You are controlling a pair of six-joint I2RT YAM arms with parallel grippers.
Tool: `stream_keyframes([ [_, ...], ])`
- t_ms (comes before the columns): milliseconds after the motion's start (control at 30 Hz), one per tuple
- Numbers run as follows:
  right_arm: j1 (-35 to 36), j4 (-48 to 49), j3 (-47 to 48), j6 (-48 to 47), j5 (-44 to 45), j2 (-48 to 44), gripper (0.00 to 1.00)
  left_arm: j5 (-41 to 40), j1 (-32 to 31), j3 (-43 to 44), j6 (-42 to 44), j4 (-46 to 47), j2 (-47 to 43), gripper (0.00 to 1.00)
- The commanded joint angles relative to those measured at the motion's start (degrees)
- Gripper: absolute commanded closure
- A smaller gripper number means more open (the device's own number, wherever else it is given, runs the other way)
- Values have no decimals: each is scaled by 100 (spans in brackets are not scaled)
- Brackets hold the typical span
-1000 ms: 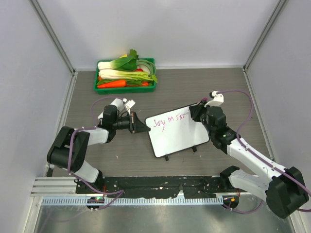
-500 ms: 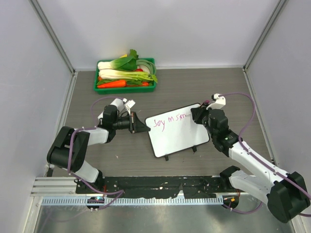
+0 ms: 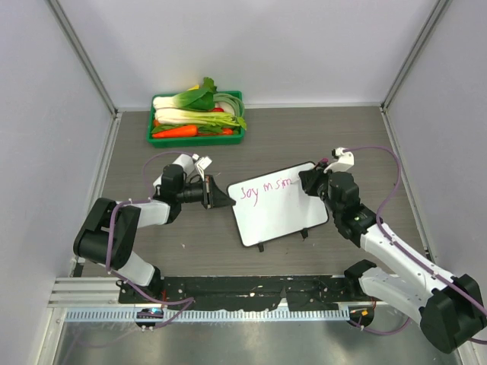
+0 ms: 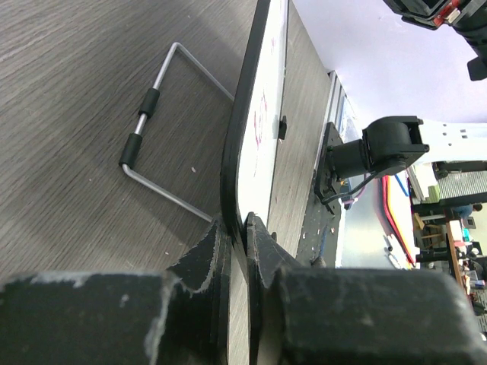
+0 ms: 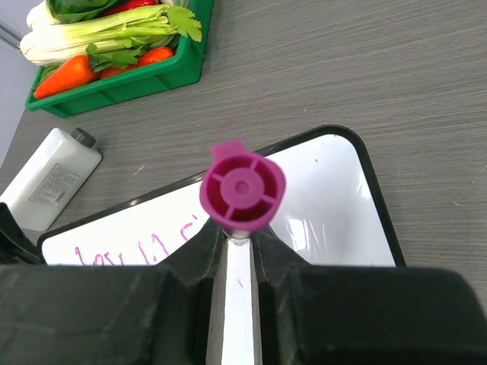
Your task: Write a sentence on the whiteboard
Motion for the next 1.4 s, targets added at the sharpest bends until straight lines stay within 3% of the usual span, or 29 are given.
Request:
stream_keyframes([
  [0, -22, -96, 342, 27, -65, -293, 99, 27, -63, -14, 404, -197, 134, 100],
  [633, -74, 132, 606, -113, 339, 356, 99, 27, -63, -5, 404, -197, 142, 100],
  [1367, -136, -8, 184, -52, 181, 233, 99, 27, -72, 12, 395, -206, 160, 100],
])
